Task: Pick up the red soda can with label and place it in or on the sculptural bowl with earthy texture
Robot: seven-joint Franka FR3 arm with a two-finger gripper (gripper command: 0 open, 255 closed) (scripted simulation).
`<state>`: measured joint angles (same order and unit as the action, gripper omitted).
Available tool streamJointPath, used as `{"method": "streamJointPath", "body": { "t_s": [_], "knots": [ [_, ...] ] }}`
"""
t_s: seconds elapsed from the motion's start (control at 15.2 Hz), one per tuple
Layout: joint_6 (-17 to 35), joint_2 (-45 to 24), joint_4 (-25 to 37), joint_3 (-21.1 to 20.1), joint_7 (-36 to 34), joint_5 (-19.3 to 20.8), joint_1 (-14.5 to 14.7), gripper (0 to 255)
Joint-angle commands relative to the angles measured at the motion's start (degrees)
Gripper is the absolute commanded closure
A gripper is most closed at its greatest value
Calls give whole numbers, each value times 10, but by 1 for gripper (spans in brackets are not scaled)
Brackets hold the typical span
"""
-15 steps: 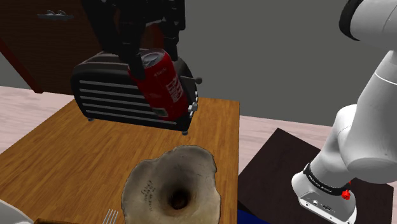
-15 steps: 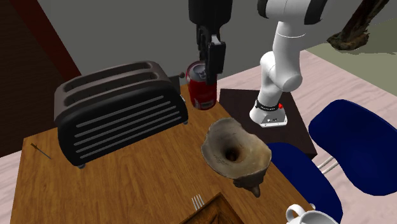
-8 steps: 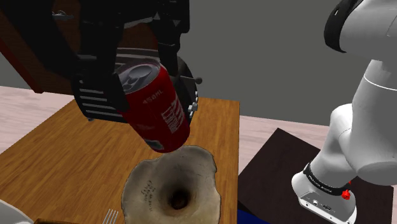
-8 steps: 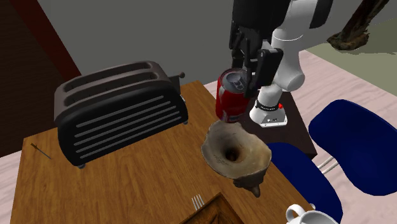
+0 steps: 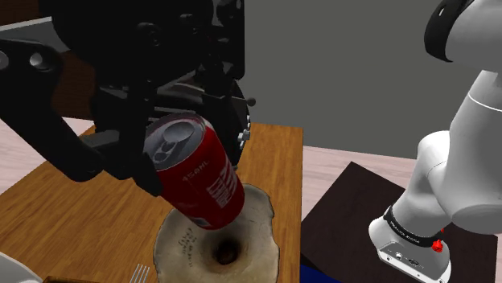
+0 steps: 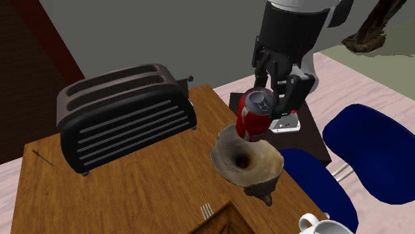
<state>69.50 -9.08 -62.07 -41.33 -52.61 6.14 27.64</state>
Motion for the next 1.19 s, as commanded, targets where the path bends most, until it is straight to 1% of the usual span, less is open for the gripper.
{"method": "streamJointPath", "body": {
  "t_s": [0.0,0.33,0.73,0.79,1.12],
  "knots": [
    [24,19,-38,3,7,-15,-13,255],
    [78,60,-123,12,24,-44,-34,255],
    [135,94,-207,22,40,-67,-45,255],
    [150,102,-228,24,44,-72,-47,255],
    [150,102,-228,24,44,-72,-47,255]
  ]
}}
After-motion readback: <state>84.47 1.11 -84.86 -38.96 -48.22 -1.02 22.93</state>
